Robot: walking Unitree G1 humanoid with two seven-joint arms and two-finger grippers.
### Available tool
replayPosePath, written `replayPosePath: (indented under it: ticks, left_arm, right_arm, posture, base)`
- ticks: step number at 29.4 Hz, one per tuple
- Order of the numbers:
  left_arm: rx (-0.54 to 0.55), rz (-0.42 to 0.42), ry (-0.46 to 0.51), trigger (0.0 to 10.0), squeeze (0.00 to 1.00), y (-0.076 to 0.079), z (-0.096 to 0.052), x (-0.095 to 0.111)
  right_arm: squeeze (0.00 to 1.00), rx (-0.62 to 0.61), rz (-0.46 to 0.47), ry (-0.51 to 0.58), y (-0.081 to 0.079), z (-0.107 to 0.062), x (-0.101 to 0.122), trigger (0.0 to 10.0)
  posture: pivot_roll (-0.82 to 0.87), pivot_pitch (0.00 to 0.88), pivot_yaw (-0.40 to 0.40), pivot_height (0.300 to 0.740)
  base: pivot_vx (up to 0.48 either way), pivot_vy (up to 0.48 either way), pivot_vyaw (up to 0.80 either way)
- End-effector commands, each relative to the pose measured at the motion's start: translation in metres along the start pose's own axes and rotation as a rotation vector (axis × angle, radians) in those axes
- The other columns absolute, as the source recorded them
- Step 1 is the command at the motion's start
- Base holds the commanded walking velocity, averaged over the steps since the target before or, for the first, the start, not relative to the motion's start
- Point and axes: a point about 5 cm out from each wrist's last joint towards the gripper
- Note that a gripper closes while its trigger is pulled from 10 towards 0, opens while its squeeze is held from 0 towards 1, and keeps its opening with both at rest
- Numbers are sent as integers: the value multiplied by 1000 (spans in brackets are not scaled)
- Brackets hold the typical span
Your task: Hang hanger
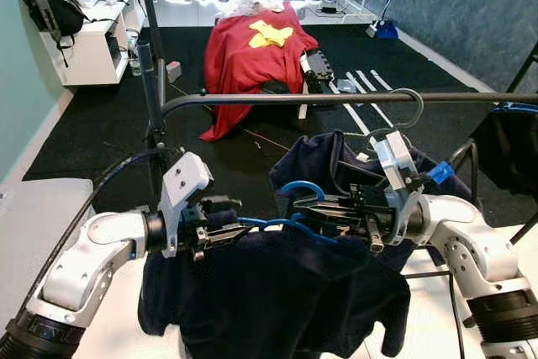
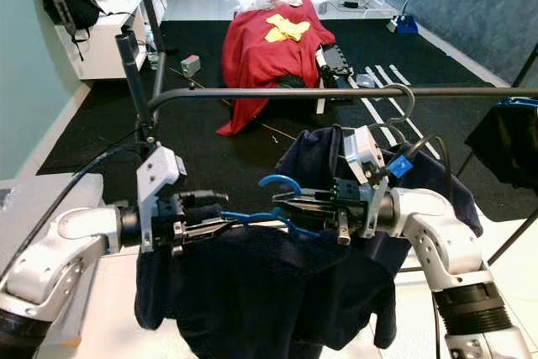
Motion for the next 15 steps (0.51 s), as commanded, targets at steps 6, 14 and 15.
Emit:
replayPosePath:
  ticks: [6, 14, 15]
  left_arm:
    - [94, -41, 101, 10000, 0, -13, -15, 12]
    - [175, -70, 66, 10000, 0, -24, -44, 11]
    - [184, -75, 50, 10000, 0, -23, -48, 8]
  right_arm:
    - [0, -21, -29, 15, 1, -2, 4, 0]
    - [0, -125, -86, 7, 10, -2, 1, 0]
    - [0, -126, -87, 10, 10, -2, 1, 0]
  posture:
    - [94, 45, -40, 740]
    - [97, 46, -40, 740]
    - [97, 47, -41, 740]
  base:
    - [0, 0, 0]
    - [0, 0, 0]
    - [0, 0, 0]
Point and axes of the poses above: a point about 5 cm out from each wrist's last joint towards the gripper, its own z axis pointing out of the wrist towards the gripper, its own x axis along the axis of the wrist's last joint, y = z × x, and after that the axes turned 8 degrees about -z, right-handed
